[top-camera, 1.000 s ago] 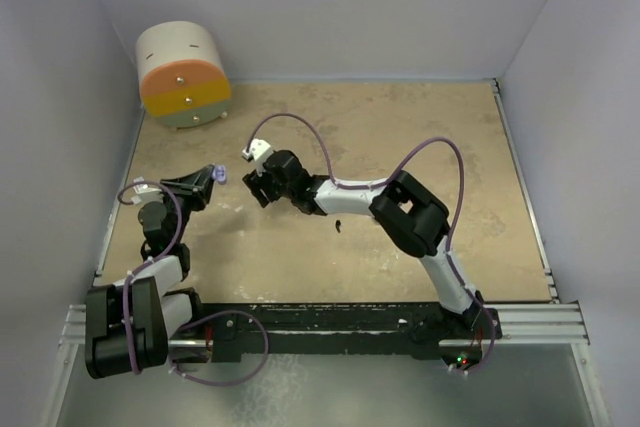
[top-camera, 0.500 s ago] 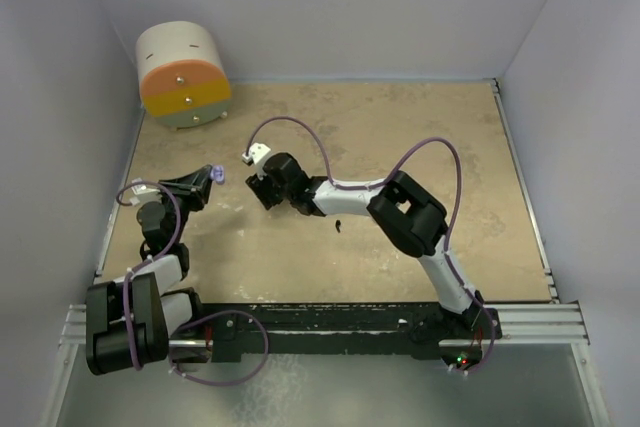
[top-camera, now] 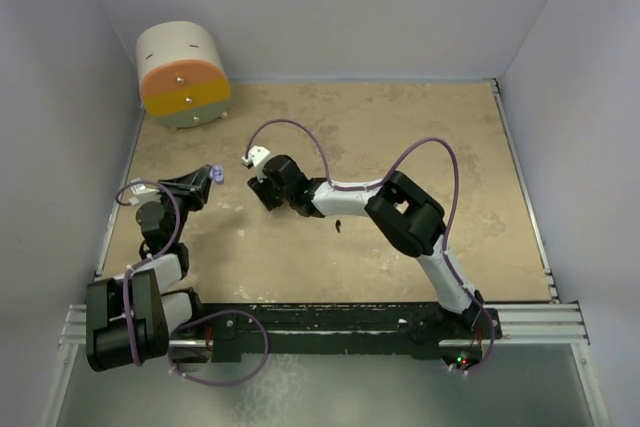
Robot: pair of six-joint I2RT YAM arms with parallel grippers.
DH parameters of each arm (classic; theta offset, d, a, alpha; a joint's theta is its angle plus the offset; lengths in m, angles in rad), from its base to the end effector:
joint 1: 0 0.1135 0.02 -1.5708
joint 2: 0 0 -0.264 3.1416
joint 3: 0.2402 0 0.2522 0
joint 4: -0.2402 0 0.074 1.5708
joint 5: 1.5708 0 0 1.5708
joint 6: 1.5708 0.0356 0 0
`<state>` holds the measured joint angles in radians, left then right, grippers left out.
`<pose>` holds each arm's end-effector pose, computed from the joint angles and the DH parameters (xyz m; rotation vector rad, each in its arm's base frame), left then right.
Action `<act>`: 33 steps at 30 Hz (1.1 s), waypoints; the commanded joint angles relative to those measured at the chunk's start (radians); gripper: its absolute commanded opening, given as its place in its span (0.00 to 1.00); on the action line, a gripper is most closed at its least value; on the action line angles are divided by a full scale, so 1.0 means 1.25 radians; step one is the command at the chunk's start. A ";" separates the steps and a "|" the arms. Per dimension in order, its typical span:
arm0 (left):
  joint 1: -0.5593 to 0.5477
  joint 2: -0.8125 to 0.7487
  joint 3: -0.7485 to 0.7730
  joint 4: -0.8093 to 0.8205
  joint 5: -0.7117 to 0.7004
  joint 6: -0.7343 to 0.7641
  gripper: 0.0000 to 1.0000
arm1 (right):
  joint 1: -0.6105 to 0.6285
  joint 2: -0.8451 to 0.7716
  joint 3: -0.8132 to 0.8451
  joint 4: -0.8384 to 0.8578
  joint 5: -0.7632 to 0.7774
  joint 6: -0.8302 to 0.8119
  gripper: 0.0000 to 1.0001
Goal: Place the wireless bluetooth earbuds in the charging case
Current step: Pick up the earbud from the center of the board.
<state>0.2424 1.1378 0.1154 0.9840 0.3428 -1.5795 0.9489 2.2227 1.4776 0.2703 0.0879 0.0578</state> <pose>0.1927 0.0353 0.1712 -1.2023 1.3013 -1.2799 0.2928 0.4031 0.1513 -0.8484 1.9065 0.5338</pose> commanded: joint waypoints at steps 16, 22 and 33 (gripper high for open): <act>0.018 0.005 -0.014 0.057 0.018 -0.008 0.00 | 0.004 -0.001 0.008 -0.027 0.019 0.007 0.32; 0.018 0.004 -0.015 0.057 0.021 -0.008 0.00 | 0.004 -0.010 0.011 -0.022 0.022 0.007 0.21; 0.017 0.010 0.013 0.051 0.065 0.003 0.00 | -0.062 -0.159 -0.022 0.056 -0.097 0.050 0.08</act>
<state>0.2562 1.1465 0.1028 0.9863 0.3813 -1.5860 0.9283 2.1792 1.4670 0.2665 0.0555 0.0799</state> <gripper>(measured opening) 0.235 0.204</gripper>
